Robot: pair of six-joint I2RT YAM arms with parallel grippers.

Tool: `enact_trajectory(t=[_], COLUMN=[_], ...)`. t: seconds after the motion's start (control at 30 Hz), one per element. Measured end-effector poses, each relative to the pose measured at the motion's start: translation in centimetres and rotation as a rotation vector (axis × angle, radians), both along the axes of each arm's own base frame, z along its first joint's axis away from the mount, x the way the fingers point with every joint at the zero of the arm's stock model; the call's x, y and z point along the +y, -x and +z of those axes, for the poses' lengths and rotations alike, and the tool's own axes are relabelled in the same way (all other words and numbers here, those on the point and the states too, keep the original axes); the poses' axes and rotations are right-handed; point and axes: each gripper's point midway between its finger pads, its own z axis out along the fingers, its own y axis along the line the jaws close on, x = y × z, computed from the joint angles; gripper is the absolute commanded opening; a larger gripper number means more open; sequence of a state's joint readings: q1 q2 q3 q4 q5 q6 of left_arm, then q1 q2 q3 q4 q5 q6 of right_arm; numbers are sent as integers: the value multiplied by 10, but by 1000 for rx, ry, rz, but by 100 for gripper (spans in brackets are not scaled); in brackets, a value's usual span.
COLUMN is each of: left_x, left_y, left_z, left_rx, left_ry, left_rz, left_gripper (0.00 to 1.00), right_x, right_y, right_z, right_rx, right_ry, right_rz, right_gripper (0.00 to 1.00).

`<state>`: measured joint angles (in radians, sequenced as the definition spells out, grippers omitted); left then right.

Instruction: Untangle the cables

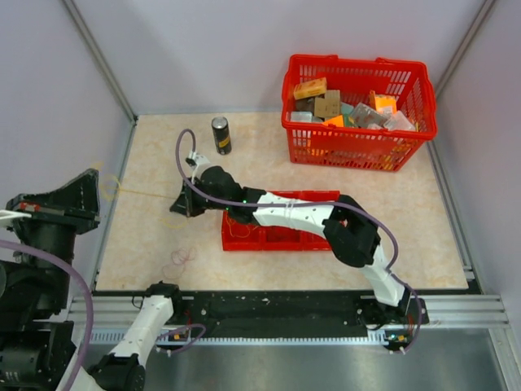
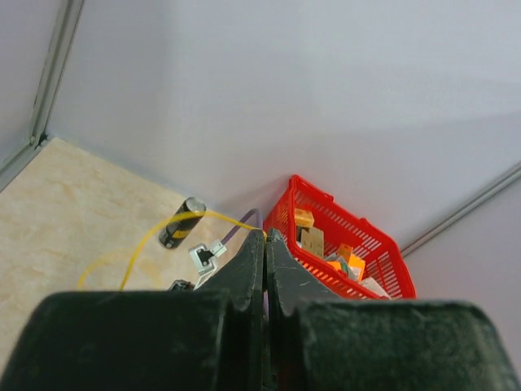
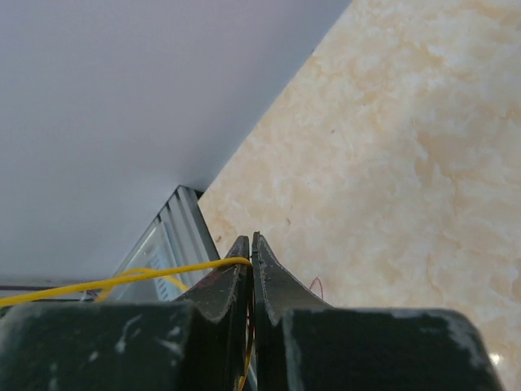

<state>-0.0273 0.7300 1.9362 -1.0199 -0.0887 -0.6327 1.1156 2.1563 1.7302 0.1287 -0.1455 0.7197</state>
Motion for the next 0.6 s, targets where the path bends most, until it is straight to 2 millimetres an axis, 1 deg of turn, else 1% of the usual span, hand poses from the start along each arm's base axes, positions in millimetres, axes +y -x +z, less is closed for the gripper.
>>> enact_trajectory(t=[0.1, 0.2, 0.3, 0.37, 0.43, 0.5, 0.53, 0.57, 0.6], left_x=[0, -1, -3, -4, -9, -20, -27, -36, -45], left_y=[6, 13, 13, 6, -7, -27, -41, -56, -73], left_z=[14, 27, 31, 28, 20, 6, -5, -21, -40], left_rx=[-45, -94, -109, -107, -97, -71, -45, -11, 35], left_ry=[5, 13, 14, 14, 14, 10, 10, 14, 21], left_rz=[2, -7, -20, -25, -49, -107, -147, -194, -243], left_gripper=[0, 0, 0, 0, 0, 0, 0, 0, 0], right_x=[5, 10, 6, -2, -21, -54, -73, -91, -109], right_y=[-7, -10, -10, -9, -7, -2, 1, 4, 8], right_z=[8, 6, -2, -7, -16, -29, -32, -31, -28], right_rx=[-11, -6, 2, -7, -9, -5, -3, -5, -9], right_ry=[-26, -31, 4, 37, 95, 180, 219, 244, 261], right_rz=[-3, 7, 23, 27, 22, 11, 6, 2, -4], right_gripper=[0, 0, 0, 0, 0, 0, 0, 0, 0])
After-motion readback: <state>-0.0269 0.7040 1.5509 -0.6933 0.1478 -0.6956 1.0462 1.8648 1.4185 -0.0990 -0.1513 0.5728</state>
